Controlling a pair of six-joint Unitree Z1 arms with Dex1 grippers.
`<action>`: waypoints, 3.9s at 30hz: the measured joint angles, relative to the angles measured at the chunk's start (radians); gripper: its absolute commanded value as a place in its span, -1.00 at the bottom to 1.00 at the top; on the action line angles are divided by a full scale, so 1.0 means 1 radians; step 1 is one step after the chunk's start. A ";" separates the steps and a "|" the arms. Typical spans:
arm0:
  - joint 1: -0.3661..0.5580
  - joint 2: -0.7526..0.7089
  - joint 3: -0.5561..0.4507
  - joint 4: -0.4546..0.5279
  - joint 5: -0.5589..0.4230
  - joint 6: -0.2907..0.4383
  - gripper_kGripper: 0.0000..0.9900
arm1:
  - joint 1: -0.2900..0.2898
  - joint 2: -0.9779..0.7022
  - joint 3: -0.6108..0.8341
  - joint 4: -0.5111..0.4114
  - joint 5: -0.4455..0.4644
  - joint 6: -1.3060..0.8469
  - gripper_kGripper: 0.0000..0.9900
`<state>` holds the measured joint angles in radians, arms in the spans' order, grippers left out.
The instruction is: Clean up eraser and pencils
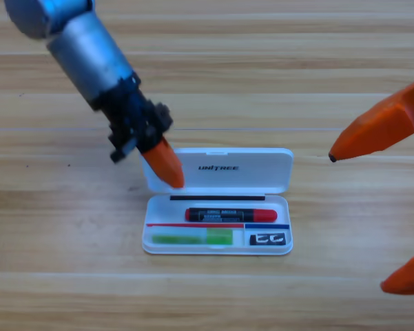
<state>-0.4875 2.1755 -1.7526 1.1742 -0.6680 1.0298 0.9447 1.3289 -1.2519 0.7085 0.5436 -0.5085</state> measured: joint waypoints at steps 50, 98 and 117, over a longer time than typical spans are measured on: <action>0.023 0.123 -0.107 -0.062 0.033 -0.057 -1.00 | 0.000 0.002 0.000 0.000 0.023 0.000 1.00; -0.086 -0.618 0.139 -0.121 0.141 -0.186 0.86 | 0.000 0.005 0.000 0.000 0.025 0.000 1.00; -0.095 -0.663 0.275 -0.119 0.099 -0.215 1.00 | 0.000 0.005 0.000 0.000 0.025 0.000 1.00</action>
<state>-0.5824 1.5124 -1.4773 1.0553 -0.5692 0.8152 0.9447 1.3335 -1.2519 0.7081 0.5681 -0.5084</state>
